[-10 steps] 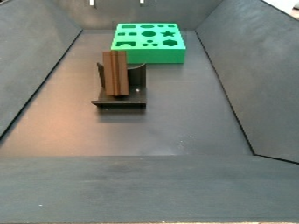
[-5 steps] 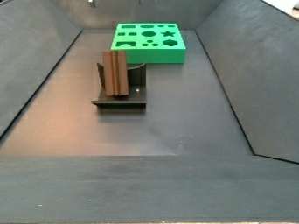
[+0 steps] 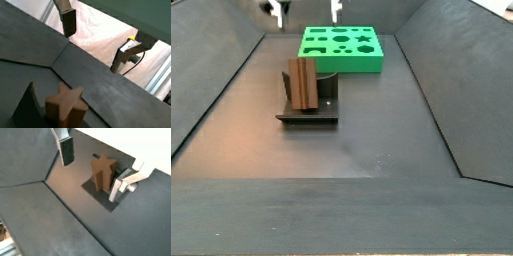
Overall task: Pick up the star object. Move up. Place the star object on the fixture. Regrasp the star object. Move to above the board. Insert the star object.
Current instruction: Regrasp the star object.
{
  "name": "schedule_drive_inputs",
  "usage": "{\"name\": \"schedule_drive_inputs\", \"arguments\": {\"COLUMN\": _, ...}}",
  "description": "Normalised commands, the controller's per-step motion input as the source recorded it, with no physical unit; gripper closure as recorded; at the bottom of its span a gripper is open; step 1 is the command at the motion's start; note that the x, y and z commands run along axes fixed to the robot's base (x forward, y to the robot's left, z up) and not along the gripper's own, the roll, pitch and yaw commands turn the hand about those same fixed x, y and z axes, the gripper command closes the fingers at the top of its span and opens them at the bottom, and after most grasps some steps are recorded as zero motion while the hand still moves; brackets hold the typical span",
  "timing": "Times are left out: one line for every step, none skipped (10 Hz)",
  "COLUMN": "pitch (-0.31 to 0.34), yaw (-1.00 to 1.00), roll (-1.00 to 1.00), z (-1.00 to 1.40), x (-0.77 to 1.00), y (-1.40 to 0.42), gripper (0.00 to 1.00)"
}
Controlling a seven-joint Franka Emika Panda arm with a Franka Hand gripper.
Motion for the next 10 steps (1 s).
{"name": "schedule_drive_inputs", "arguments": {"pitch": -0.002, "yaw": 0.11, "roll": 0.07, "z": -1.0, "x": 0.06, "y": 0.06, "gripper": 0.0}}
{"name": "schedule_drive_inputs", "arguments": {"pitch": -0.023, "yaw": 0.11, "roll": 0.07, "z": -1.0, "x": 0.07, "y": 0.06, "gripper": 0.0}}
{"name": "schedule_drive_inputs", "arguments": {"pitch": -0.055, "yaw": 0.09, "roll": 0.07, "z": -1.0, "x": 0.08, "y": 0.05, "gripper": 0.0}}
{"name": "schedule_drive_inputs", "arguments": {"pitch": -0.074, "yaw": 0.08, "roll": 0.07, "z": -1.0, "x": 0.09, "y": 0.05, "gripper": 0.0}}
{"name": "schedule_drive_inputs", "arguments": {"pitch": -0.078, "yaw": 0.07, "roll": 0.07, "z": -1.0, "x": 0.09, "y": 0.04, "gripper": 0.0}}
{"name": "schedule_drive_inputs", "arguments": {"pitch": -0.078, "yaw": 0.03, "roll": 0.07, "z": -1.0, "x": 0.11, "y": 0.04, "gripper": 0.0}}
{"name": "schedule_drive_inputs", "arguments": {"pitch": -0.076, "yaw": 0.02, "roll": 0.07, "z": -0.96, "x": 0.11, "y": 0.03, "gripper": 0.0}}
{"name": "schedule_drive_inputs", "arguments": {"pitch": -0.072, "yaw": 0.0, "roll": 0.08, "z": -0.77, "x": 0.09, "y": 0.02, "gripper": 0.0}}
{"name": "schedule_drive_inputs", "arguments": {"pitch": -0.063, "yaw": -0.01, "roll": 0.07, "z": -0.57, "x": 0.08, "y": 0.01, "gripper": 0.0}}
{"name": "schedule_drive_inputs", "arguments": {"pitch": -0.054, "yaw": -0.01, "roll": 0.07, "z": -0.42, "x": 0.07, "y": 0.01, "gripper": 0.0}}
